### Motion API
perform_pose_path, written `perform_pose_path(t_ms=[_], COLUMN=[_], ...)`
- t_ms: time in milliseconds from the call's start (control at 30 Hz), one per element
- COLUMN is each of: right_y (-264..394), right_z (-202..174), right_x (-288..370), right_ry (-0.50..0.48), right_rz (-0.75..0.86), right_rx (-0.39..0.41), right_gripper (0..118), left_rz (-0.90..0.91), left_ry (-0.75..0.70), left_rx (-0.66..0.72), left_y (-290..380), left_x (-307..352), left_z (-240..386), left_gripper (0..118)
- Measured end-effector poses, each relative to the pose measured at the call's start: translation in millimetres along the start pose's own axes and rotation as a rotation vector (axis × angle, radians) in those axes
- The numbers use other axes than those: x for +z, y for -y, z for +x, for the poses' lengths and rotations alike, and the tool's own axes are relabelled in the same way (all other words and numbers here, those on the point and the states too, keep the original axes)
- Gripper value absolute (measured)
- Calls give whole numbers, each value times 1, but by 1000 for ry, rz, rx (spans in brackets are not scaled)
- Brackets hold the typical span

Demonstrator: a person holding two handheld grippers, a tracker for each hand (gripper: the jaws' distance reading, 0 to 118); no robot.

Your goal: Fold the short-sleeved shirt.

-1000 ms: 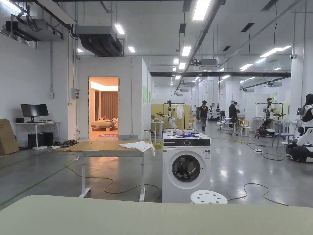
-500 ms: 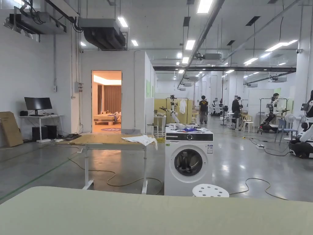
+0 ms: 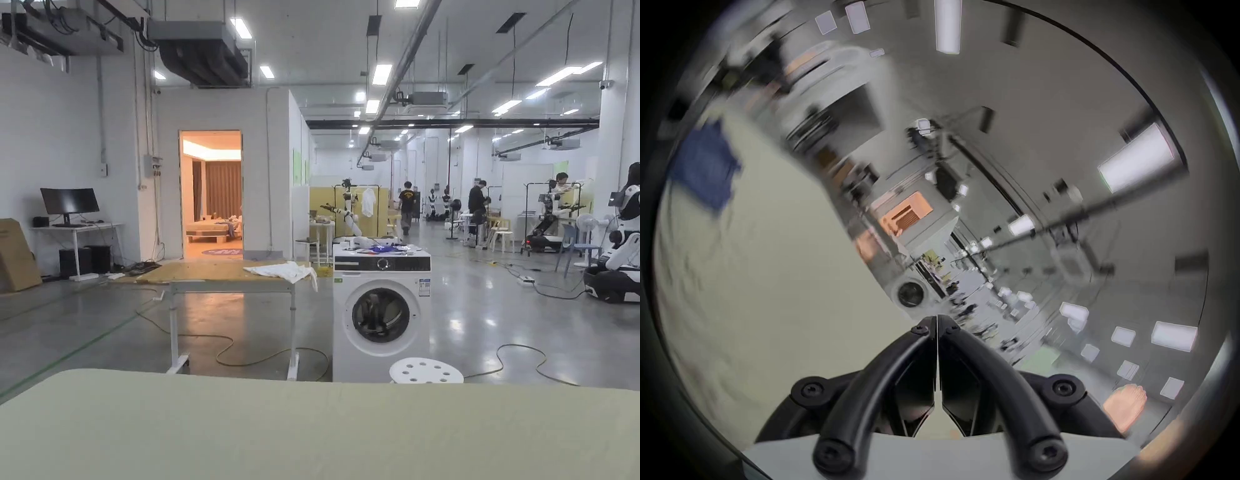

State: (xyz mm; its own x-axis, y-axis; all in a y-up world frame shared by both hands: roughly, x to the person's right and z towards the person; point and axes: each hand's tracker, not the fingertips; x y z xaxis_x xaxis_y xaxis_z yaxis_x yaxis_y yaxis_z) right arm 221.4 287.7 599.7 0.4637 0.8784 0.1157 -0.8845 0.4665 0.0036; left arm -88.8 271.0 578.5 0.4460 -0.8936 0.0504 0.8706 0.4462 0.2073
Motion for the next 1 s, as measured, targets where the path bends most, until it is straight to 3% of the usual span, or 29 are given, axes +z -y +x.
perform_pose_path(t_ms=[67,100,167,200,233,333,367,400,500,533,633,700,733,800,900,1000], right_y=[2,5,5,-2,5,14,-2,-6,-10,-10,-2,13,20,28,33,37], right_z=[-27,-33,-47,-91,-68,-69,-73,-63,-21,-12,-3,-3,-4,-6,-2,3], right_x=[0,1,2,2,5,10,6,4,1,1,1,-1,-3,-5,-6,-7], right_ry=[-41,-89,-173,-212,-247,-264,-241,-225,-144,-108,-25,-79,-97,-88,-41,-41], right_rz=[2,0,-22,-23,-24,-41,-48,-55,-4,15,-8,-7,-22,-57,-76,-77], right_rx=[202,293,383,383,374,331,265,146,-301,-417,-699,-881,-951,-1069,-1135,-1138], right_gripper=[0,0,0,0,0,0,0,0,0,0,0,0,0,0,0,0], left_rz=[-22,-20,-41,-62,-71,-42,-61,-83,-92,-83,-12,80,89,25,38,64], left_ry=[53,125,278,330,327,114,98,110,80,66,104,199,199,61,16,17], left_rx=[-172,-186,-137,-144,-177,-241,-143,5,521,650,1120,1380,1435,1398,1329,1312], left_y=[5,7,8,9,10,16,11,6,3,6,37,63,67,67,65,63], left_x=[1,3,6,6,6,3,-1,-6,-15,-15,-14,-9,-8,-3,5,8], left_z=[26,35,48,56,64,68,56,39,-14,-28,-61,-61,-57,-50,-49,-54], left_gripper=[0,0,0,0,0,0,0,0,0,0,0,0,0,0,0,0])
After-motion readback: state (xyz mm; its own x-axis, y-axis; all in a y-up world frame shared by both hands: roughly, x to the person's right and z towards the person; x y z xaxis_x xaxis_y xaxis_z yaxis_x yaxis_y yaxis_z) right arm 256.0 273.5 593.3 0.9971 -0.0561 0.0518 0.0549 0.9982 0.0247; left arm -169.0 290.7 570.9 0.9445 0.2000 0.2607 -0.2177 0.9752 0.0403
